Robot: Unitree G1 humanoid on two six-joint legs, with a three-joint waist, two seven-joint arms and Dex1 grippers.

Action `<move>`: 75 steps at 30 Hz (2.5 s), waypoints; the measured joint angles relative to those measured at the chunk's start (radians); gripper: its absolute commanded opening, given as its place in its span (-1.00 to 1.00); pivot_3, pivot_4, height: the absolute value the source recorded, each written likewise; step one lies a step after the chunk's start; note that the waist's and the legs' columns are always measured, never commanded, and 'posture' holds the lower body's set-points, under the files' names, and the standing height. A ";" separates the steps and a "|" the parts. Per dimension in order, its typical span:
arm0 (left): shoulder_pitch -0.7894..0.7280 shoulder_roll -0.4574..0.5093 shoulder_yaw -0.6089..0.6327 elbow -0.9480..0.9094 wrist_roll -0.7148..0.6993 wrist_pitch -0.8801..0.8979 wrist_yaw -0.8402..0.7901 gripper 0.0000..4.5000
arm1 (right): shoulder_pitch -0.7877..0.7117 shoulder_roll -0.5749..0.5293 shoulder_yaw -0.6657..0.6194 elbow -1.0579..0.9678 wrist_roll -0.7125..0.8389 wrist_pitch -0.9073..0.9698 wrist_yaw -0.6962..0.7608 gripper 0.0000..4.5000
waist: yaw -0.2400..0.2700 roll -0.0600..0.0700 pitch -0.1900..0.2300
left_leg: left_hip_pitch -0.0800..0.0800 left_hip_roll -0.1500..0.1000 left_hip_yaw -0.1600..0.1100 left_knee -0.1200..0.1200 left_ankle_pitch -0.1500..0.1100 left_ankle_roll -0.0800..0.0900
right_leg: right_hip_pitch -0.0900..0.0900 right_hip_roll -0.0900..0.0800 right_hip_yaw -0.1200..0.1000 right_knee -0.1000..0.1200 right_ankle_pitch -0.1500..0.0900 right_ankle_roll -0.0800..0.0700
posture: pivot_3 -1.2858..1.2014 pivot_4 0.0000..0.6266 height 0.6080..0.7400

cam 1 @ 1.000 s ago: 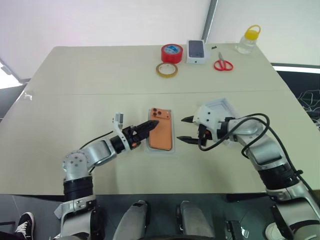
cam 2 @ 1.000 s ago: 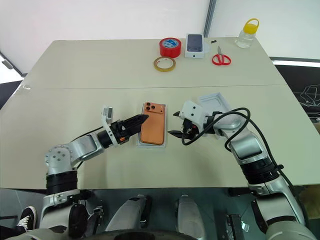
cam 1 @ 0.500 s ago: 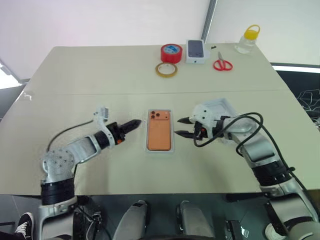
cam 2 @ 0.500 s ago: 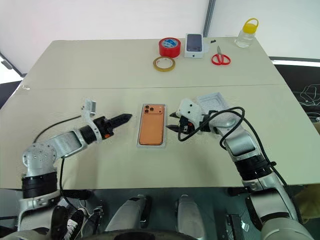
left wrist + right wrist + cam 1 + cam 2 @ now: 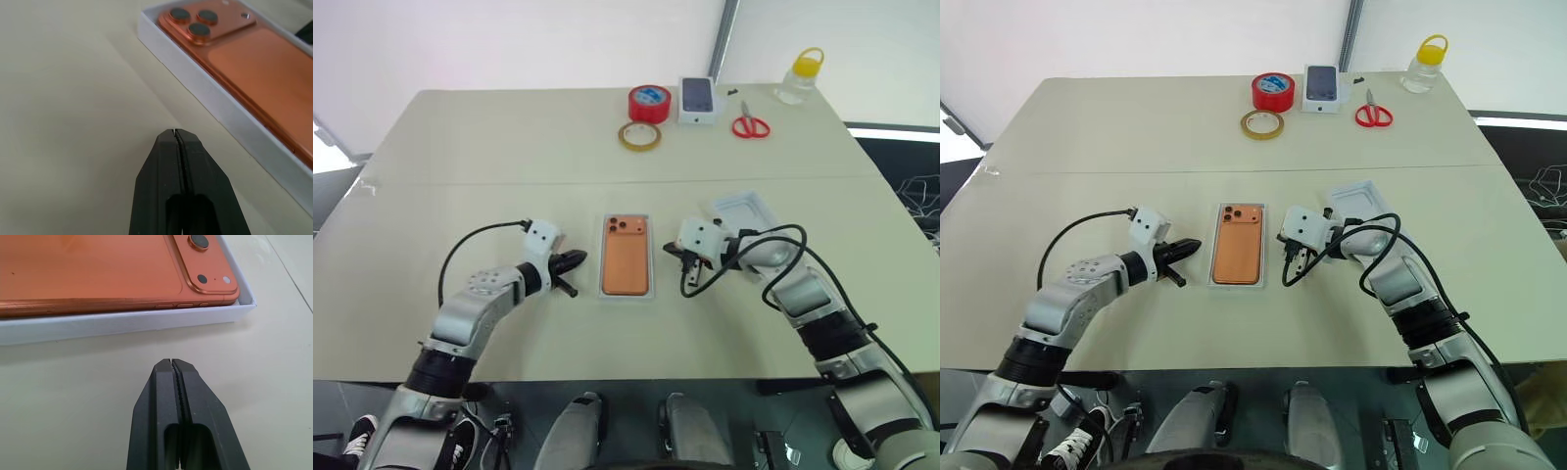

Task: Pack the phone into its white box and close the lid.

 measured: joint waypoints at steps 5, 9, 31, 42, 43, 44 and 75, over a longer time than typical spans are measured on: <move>-0.023 -0.044 -0.032 0.010 0.034 0.004 -0.070 -0.99 | 0.002 0.000 0.001 -0.001 -0.009 -0.012 0.005 -1.00 | 0.005 0.000 0.000 | 0.000 -0.001 0.000 0.001 0.000 0.000 | 0.001 -0.001 -0.001 -0.001 0.000 0.000 | 0.03 -0.52 1.00; -0.072 -0.119 -0.044 0.064 0.065 0.006 -0.097 -0.99 | 0.013 -0.006 -0.003 -0.008 -0.010 -0.008 0.014 -1.00 | 0.012 0.000 0.000 | 0.000 -0.001 0.000 0.002 0.000 0.000 | 0.002 -0.001 -0.001 -0.001 0.000 0.000 | 0.03 -0.52 1.00; -0.264 -0.448 -0.117 0.355 0.224 -0.066 -0.172 -0.99 | 0.184 -0.209 -0.186 -0.093 -0.018 0.051 0.029 -1.00 | 0.023 0.000 0.000 | -0.001 -0.003 0.000 0.009 -0.001 0.002 | 0.006 -0.003 -0.004 -0.001 -0.002 0.004 | 0.03 -0.52 1.00; -0.225 -0.440 -0.106 0.310 0.238 -0.074 -0.183 -0.99 | 0.194 -0.206 -0.185 -0.116 -0.025 0.054 0.030 -1.00 | 0.020 0.000 0.000 | 0.000 -0.002 0.000 0.009 -0.001 0.002 | 0.006 -0.002 -0.003 -0.001 -0.002 0.004 | 0.03 -0.52 1.00; -0.223 -0.438 -0.103 0.306 0.238 -0.073 -0.181 -0.99 | 0.193 -0.207 -0.183 -0.116 -0.029 0.050 0.031 -1.00 | 0.020 0.000 0.000 | 0.000 -0.002 0.000 0.009 -0.001 0.002 | 0.006 -0.002 -0.003 -0.001 -0.002 0.004 | 0.03 -0.52 1.00; -0.221 -0.434 -0.103 0.299 0.238 -0.072 -0.178 -0.99 | 0.192 -0.209 -0.182 -0.116 -0.031 0.047 0.034 -1.00 | 0.020 0.000 0.000 | -0.001 -0.002 0.000 0.009 -0.001 0.002 | 0.006 -0.002 -0.003 -0.001 -0.002 0.004 | 0.03 -0.52 1.00; -0.072 -0.141 0.088 0.048 0.118 -0.171 -0.306 1.00 | 0.118 -0.187 -0.327 -0.267 0.195 0.511 -0.073 0.99 | 0.019 0.000 0.001 | -0.001 -0.002 0.000 0.007 -0.002 0.003 | 0.004 -0.002 -0.001 0.000 -0.002 0.004 | 0.03 -0.52 1.00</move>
